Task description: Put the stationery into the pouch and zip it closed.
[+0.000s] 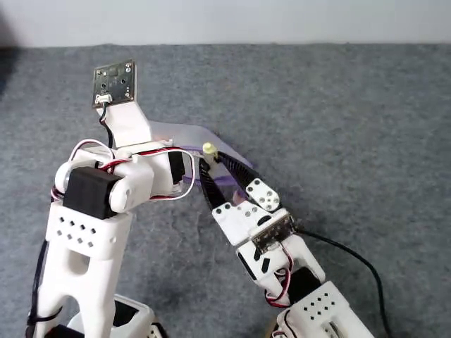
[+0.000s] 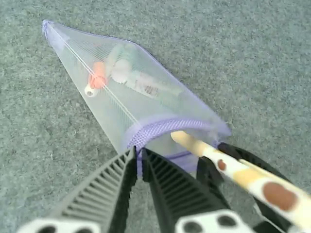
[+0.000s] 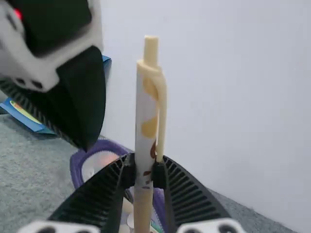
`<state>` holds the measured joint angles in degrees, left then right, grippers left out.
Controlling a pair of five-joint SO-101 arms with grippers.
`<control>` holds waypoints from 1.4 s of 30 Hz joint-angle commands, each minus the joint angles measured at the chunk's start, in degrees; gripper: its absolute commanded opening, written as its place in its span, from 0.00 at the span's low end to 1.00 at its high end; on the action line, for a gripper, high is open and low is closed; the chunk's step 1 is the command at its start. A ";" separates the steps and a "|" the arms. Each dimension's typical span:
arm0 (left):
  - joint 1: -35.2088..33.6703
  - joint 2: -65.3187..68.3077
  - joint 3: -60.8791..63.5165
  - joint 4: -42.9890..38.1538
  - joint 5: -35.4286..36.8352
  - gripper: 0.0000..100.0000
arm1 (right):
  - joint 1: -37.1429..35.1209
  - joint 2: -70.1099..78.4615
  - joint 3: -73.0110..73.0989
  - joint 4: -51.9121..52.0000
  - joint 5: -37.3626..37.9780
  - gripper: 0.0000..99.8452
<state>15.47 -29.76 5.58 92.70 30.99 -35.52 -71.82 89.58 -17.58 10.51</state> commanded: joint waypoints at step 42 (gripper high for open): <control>-6.24 -0.62 -1.98 5.54 -1.76 0.02 | 11.74 -4.53 -32.53 95.43 -7.56 0.06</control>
<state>11.25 -29.76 5.49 96.84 30.29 -23.47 -75.52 59.96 72.62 1.27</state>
